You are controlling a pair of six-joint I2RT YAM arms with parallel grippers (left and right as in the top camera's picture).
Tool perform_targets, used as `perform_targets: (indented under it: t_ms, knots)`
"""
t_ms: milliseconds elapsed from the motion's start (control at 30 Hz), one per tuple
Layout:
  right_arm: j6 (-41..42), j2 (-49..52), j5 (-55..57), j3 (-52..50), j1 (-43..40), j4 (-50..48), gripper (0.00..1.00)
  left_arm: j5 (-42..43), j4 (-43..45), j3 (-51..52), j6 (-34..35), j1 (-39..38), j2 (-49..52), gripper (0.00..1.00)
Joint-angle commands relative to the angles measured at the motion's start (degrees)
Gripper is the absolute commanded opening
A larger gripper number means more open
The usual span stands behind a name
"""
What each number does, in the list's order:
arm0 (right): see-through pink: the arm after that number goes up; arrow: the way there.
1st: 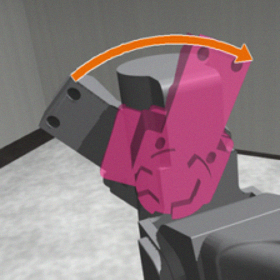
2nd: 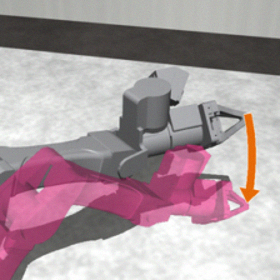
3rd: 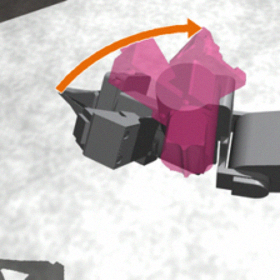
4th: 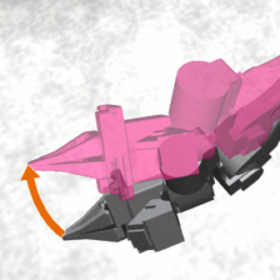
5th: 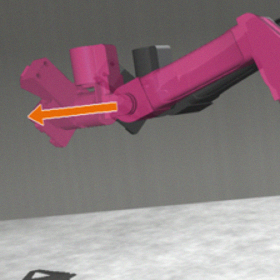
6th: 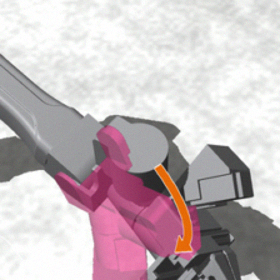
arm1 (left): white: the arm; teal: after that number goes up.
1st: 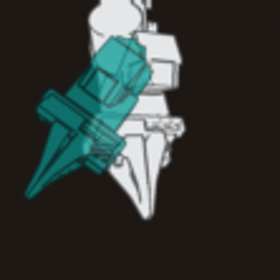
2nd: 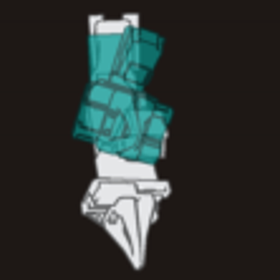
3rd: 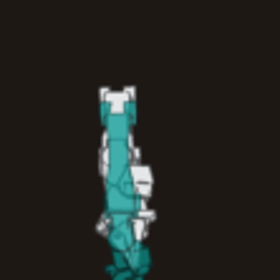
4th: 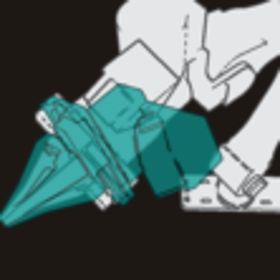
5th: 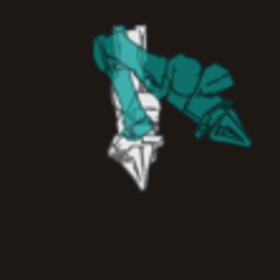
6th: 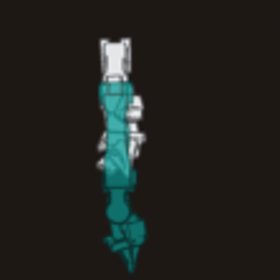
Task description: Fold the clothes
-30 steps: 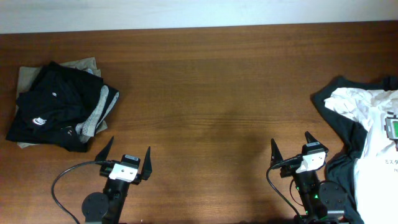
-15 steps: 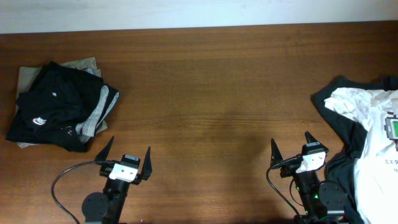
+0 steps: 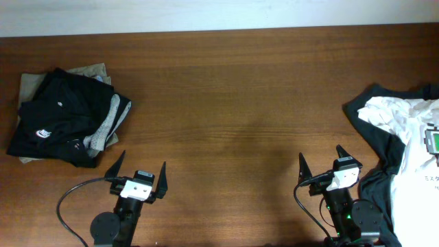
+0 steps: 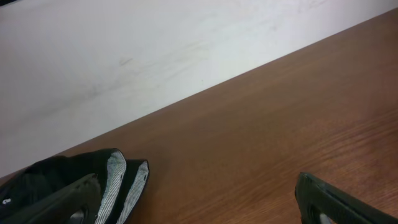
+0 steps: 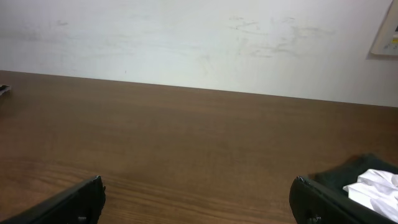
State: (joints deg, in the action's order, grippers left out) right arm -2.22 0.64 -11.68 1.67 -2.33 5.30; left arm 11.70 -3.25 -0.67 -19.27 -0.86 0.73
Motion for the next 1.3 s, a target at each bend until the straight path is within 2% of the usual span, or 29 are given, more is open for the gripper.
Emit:
perform_targets:
  t_ms: [0,133,200,233,267,400,467,567,633,733,833,867,900,933,967,1033,1133,1267]
  knots:
    - [-0.3,-0.3,-0.6,-0.4,-0.3,0.0,0.99,-2.2,-0.5,0.1,0.2,-0.2,0.0,0.99]
    - [-0.3,-0.3,-7.8,0.9,-0.3,0.4,0.99,4.5,-0.5,-0.9,0.2,-0.2,0.0,0.99]
    - [5.5,0.2,-8.9,3.8,-0.3,1.3,0.99,5.0,-1.7,-4.0,0.2,-0.2,0.3,0.99]
    - [7.6,1.9,-8.9,7.1,-0.3,3.8,0.99,5.0,-4.9,-7.3,0.2,-0.2,1.8,1.00]
    - [7.6,3.3,-8.9,8.9,-0.3,4.9,0.99,5.0,-9.9,-12.1,0.2,-0.2,6.0,0.99]
    - [7.6,20.1,-8.9,22.5,-0.3,9.0,0.99,5.2,-14.4,-31.8,0.6,-0.2,31.2,0.99]
    - [7.6,34.3,-8.9,33.5,-0.3,17.0,0.99,7.1,-23.1,-48.8,0.6,-0.2,47.6,0.99]
    - [7.6,49.5,-8.9,47.2,-0.3,29.0,0.99,12.2,-34.6,-64.3,0.6,-0.2,62.2,0.99]
    - [7.6,58.4,-8.7,55.8,-0.3,36.5,0.99,14.3,-39.2,-70.2,0.6,-0.3,69.2,0.99]
    - [7.0,64.6,-11.5,57.5,-0.4,39.5,0.99,17.7,-39.8,-70.4,0.6,-0.3,70.0,0.99]
    - [13.3,70.6,-8.2,57.9,-6.8,42.7,0.99,18.8,-41.9,-70.4,4.3,-0.3,70.1,1.00]
    - [13.7,73.9,-8.2,59.5,-11.0,43.1,0.99,17.9,-43.6,-70.4,4.7,-0.3,70.1,1.00]
    - [14.8,80.1,-8.0,64.6,-17.2,43.8,0.98,12.8,-47.2,-70.4,4.7,-1.6,70.1,0.99]
    - [15.0,86.3,-7.3,70.7,-21.0,44.4,0.99,9.1,-49.5,-70.4,4.7,-4.7,70.1,0.99]
    - [15.1,90.3,-5.9,74.6,-22.5,44.4,0.99,8.8,-49.7,-70.4,4.7,-6.2,70.1,0.99]
    - [15.2,99.0,1.7,79.8,-23.1,40.7,0.99,8.8,-48.7,-70.4,4.7,-9.7,70.1,0.99]
    - [15.2,107.4,3.8,80.1,-23.2,35.8,0.99,8.9,-48.5,-70.4,4.7,-10.6,70.1,1.00]
    - [15.2,115.1,5.4,80.0,-23.2,28.5,0.89,8.8,-48.5,-70.4,4.7,-10.6,70.1,0.99]
